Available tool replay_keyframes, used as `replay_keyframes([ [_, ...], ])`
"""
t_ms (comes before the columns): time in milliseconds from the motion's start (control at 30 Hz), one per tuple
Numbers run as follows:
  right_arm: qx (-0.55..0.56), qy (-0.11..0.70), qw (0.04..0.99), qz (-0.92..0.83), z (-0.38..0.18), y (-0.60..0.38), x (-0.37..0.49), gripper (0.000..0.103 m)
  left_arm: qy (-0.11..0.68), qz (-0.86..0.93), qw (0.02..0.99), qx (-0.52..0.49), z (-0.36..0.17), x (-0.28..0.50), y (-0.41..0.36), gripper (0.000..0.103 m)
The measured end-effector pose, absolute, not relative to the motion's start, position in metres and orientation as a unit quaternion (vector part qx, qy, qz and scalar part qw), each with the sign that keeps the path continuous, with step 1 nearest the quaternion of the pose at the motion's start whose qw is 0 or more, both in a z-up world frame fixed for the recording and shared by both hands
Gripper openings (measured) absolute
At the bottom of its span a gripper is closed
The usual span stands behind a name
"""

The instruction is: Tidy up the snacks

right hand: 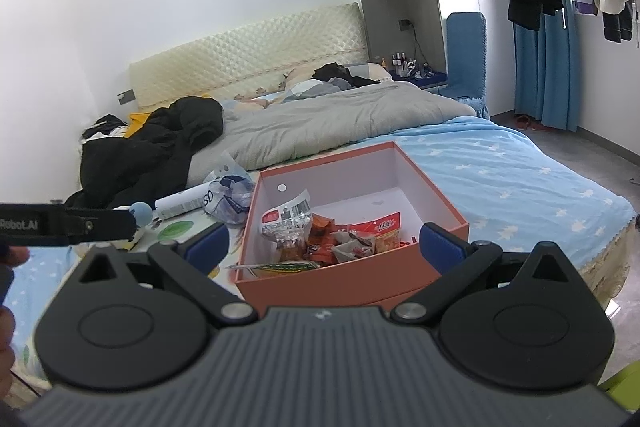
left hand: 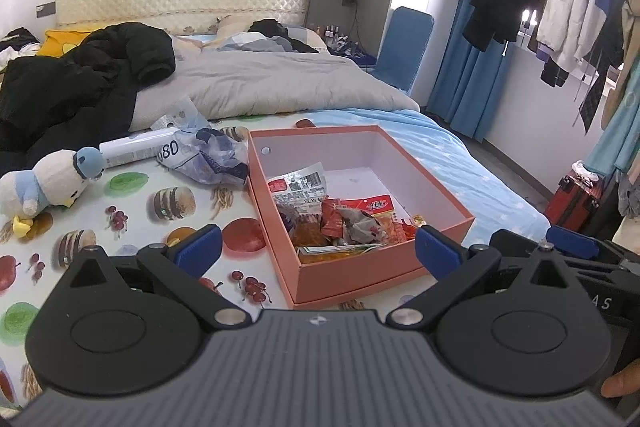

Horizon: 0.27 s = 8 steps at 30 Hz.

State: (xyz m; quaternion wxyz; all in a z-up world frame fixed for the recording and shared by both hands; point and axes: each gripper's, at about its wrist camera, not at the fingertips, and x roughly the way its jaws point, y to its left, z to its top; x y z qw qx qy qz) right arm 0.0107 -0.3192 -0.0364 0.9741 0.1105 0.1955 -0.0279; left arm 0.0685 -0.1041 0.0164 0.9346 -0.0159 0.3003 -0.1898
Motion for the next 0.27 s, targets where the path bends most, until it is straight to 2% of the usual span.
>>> replay_keyframes([
  [267, 0.110, 0.198, 0.974, -0.027, -0.0369, -0.3188, 0.0109, 0.103, 0.306, -0.190, 0.933, -0.018, 0.0131, 0.0695, -0.1047, 0.103],
])
